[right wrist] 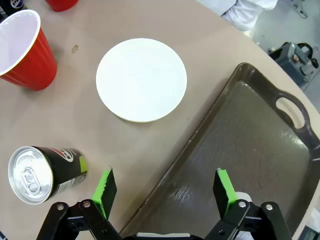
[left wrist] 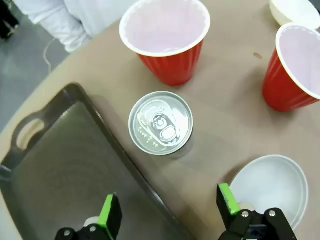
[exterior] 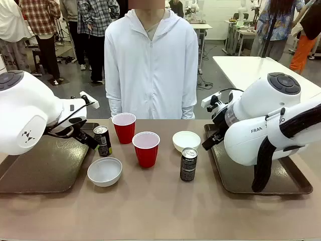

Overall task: Prepare tableware on both trays.
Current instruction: Pick up a Picnic Bowl from the table and place it on a Handle tray.

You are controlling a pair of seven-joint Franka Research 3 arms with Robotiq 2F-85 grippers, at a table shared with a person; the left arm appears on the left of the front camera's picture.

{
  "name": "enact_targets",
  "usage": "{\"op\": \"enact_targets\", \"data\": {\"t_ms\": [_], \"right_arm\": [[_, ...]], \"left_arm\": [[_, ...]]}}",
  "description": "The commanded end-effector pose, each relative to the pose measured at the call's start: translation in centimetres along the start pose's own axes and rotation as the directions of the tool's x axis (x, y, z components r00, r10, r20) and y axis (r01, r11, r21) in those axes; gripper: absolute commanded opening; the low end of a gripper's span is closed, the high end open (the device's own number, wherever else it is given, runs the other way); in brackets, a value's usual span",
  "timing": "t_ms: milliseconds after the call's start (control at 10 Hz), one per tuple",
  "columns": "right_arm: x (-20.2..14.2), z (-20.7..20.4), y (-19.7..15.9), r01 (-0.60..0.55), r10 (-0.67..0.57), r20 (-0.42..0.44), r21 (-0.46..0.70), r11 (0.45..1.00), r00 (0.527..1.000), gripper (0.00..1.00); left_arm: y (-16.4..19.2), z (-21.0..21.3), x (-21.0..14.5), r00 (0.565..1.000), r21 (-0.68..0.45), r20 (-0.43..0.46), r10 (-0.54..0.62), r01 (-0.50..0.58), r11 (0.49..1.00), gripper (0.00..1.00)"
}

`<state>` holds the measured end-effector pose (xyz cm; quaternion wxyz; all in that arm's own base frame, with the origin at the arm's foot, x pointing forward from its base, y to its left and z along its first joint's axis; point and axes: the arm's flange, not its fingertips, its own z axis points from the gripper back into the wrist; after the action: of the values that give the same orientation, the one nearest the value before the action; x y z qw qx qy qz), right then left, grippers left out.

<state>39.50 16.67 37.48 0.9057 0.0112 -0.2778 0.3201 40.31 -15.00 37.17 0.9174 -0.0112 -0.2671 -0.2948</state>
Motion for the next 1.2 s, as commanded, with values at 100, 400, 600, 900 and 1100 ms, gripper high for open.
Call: {"op": "enact_targets", "data": {"t_ms": [100,400,600,900,1100], "right_arm": [[0.00,0.00,0.00,0.000,0.000,0.000,0.000,1.000,1.000,1.00],[0.00,0.00,0.00,0.000,0.000,0.000,0.000,1.000,1.000,1.00],[0.00,0.00,0.00,0.000,0.000,0.000,0.000,1.000,1.000,1.00],[0.00,0.00,0.00,0.000,0.000,0.000,0.000,1.000,1.000,1.00],[0.00,0.00,0.00,0.000,0.000,0.000,0.000,1.000,1.000,1.00]], "left_arm": [[-0.01,0.00,0.00,1.000,0.000,0.000,0.000,0.000,1.000,1.00],[-0.01,0.00,0.00,1.000,0.000,0.000,0.000,0.000,1.000,1.00],[-0.01,0.00,0.00,1.000,0.000,0.000,0.000,0.000,1.000,1.00],[-0.01,0.00,0.00,1.000,0.000,0.000,0.000,0.000,1.000,1.00],[-0.01,0.00,0.00,1.000,0.000,0.000,0.000,0.000,1.000,1.00]]}}
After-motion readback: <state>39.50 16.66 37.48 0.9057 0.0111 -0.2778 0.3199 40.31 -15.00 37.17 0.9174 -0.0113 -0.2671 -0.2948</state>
